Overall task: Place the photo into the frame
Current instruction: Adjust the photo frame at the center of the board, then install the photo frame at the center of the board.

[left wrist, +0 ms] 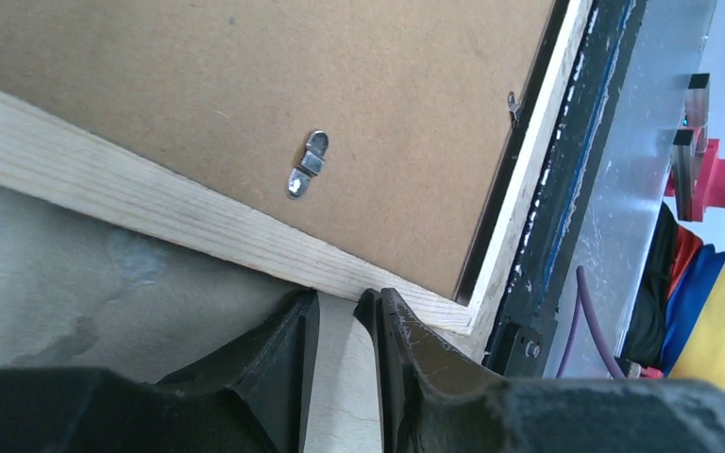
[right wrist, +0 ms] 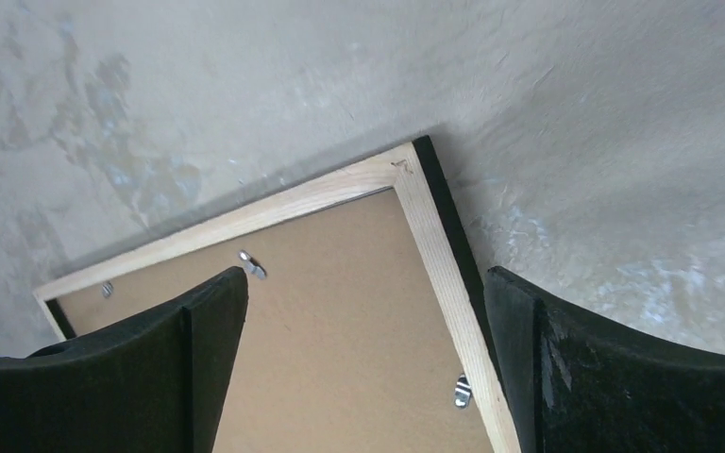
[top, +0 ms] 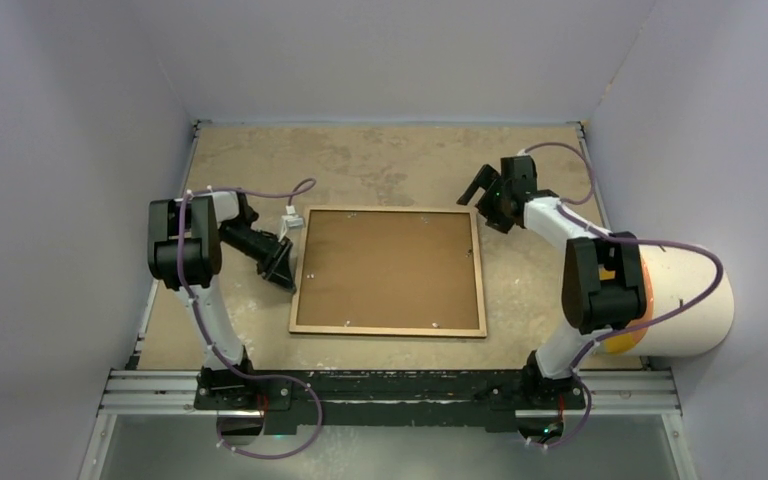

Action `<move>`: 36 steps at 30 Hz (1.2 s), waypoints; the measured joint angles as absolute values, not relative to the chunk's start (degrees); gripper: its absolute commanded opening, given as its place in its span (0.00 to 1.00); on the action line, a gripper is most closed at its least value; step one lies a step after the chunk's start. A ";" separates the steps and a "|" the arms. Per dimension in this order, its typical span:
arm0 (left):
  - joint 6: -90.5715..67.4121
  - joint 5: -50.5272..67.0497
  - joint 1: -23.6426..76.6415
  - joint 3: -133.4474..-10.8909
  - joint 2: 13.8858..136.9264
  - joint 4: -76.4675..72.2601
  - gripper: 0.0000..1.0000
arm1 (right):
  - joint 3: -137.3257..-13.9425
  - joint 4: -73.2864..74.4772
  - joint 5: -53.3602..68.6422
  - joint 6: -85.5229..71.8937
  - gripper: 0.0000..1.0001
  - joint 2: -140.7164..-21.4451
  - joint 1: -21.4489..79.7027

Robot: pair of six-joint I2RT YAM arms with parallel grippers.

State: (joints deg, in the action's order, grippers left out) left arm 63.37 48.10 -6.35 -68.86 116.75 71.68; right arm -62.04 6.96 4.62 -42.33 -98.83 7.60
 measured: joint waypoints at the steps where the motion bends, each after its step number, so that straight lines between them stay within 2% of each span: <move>1: 62.39 48.10 -6.48 -68.93 116.75 71.22 0.29 | -62.17 6.98 3.29 -42.28 0.92 -97.62 7.75; 6: 54.98 48.86 -7.92 -71.48 117.05 66.72 0.29 | -62.11 6.72 -1.23 -43.94 0.84 -90.19 11.29; 10: 50.11 51.24 -8.29 -73.49 118.21 63.22 0.26 | -61.12 1.43 0.03 -49.01 0.77 -88.64 22.37; 16: 47.09 52.31 -8.49 -73.38 118.87 62.08 0.22 | -60.55 -7.14 5.96 -57.76 0.71 -98.39 38.92; 20: 46.00 52.84 -8.69 -72.84 118.87 61.63 0.21 | -63.44 -9.32 8.91 -61.65 0.70 -107.02 45.32; 25: 45.06 53.58 -8.75 -72.25 118.87 60.88 0.20 | -68.62 -12.08 11.97 -65.04 0.69 -113.78 49.25; 36: 44.21 53.82 -8.93 -71.96 118.87 60.62 0.18 | -74.00 -15.40 15.92 -68.42 0.67 -119.68 52.25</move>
